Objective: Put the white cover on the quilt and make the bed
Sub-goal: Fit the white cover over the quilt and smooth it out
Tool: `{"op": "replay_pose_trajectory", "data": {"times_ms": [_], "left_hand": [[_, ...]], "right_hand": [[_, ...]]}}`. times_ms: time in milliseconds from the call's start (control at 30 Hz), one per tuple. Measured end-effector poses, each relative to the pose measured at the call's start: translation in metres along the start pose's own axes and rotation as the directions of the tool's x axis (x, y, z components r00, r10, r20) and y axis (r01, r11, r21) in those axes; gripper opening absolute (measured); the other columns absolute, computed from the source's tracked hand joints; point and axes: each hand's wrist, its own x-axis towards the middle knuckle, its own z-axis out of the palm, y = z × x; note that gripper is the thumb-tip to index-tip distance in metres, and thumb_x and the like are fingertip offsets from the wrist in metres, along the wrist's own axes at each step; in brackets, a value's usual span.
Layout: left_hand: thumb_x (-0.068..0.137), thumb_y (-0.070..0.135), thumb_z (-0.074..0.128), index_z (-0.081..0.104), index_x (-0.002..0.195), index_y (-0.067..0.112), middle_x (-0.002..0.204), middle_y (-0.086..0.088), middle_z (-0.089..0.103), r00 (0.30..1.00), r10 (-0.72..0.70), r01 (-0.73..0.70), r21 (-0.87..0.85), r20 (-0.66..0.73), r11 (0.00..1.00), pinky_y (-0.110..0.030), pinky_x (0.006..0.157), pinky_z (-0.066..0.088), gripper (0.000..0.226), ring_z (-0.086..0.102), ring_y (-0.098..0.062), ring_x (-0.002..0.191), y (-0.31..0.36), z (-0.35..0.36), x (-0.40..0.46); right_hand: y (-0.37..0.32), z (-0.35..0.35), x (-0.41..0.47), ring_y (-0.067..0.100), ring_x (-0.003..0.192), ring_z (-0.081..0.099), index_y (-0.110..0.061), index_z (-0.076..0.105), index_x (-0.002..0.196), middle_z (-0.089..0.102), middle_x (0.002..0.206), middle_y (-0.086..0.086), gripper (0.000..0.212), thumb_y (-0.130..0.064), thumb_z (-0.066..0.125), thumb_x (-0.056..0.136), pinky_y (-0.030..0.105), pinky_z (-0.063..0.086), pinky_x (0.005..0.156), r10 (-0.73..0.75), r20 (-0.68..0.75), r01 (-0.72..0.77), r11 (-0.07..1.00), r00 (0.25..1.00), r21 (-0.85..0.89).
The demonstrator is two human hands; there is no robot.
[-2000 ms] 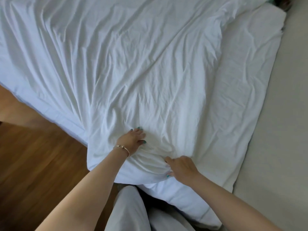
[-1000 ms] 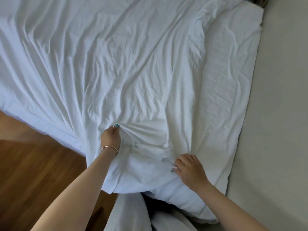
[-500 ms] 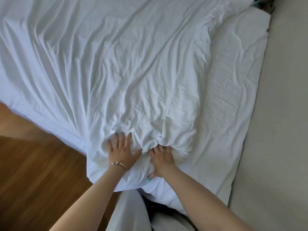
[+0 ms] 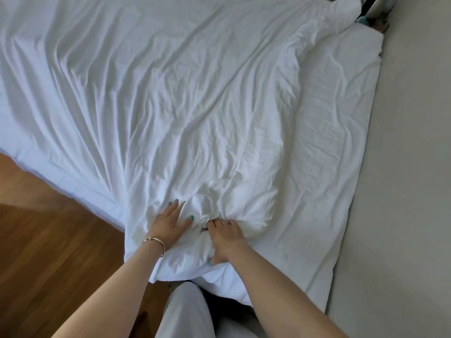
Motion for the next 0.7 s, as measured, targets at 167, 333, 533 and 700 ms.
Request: {"op": "replay_pose_trajectory", "data": {"times_ms": [167, 333, 533, 700], "left_hand": [[0.103, 0.049, 0.018, 0.02, 0.148, 0.049, 0.159, 0.022, -0.005, 0.999, -0.016, 0.024, 0.227, -0.037, 0.974, -0.051, 0.115, -0.014, 0.045, -0.013, -0.012, 0.148, -0.01, 0.007, -0.012], [0.103, 0.044, 0.031, 0.04, 0.147, 0.023, 0.152, 0.001, 0.039, 0.988, 0.004, -0.011, -0.043, -0.157, 0.999, -0.032, 0.107, 0.035, 0.05, 0.047, -0.023, 0.132, 0.001, 0.002, -0.019], [0.095, 0.063, 0.028, 0.065, 0.125, 0.015, 0.126, -0.006, 0.065, 0.942, 0.214, -0.185, 0.13, -0.258, 0.974, -0.036, 0.09, 0.048, 0.068, 0.063, -0.031, 0.11, 0.0, -0.012, -0.022], [0.097, 0.065, 0.01, 0.067, 0.062, 0.019, 0.057, 0.004, 0.064, 0.867, 0.434, -0.298, 0.441, -0.247, 0.847, -0.026, 0.04, 0.043, 0.082, 0.062, -0.025, 0.047, 0.001, -0.025, -0.012]], "right_hand": [[0.009, 0.04, -0.037, 0.014, 0.067, 0.064, -0.023, 0.067, 0.087, 0.066, 0.075, -0.006, 0.05, -0.034, 0.087, 0.042, 0.028, 0.044, 0.065, -0.117, -0.17, 0.107, 0.992, 0.979, -0.066], [0.046, 0.024, -0.075, 0.015, 0.052, 0.052, -0.024, 0.059, 0.066, 0.054, 0.058, -0.009, 0.035, -0.039, 0.077, 0.04, 0.027, 0.03, 0.056, -0.204, -0.492, 0.193, 0.978, 0.846, -0.074], [0.069, 0.004, -0.114, 0.018, 0.06, 0.045, -0.02, 0.056, 0.079, 0.055, 0.07, -0.007, 0.022, -0.027, 0.065, 0.06, 0.029, 0.029, 0.059, -0.297, -0.71, 0.273, 0.95, 0.639, -0.152], [0.094, 0.01, -0.137, 0.019, 0.061, 0.046, -0.019, 0.055, 0.074, 0.049, 0.069, -0.004, 0.024, -0.008, 0.068, 0.056, 0.029, 0.035, 0.063, -0.158, -0.718, 0.128, 0.987, 0.678, -0.096]]}}
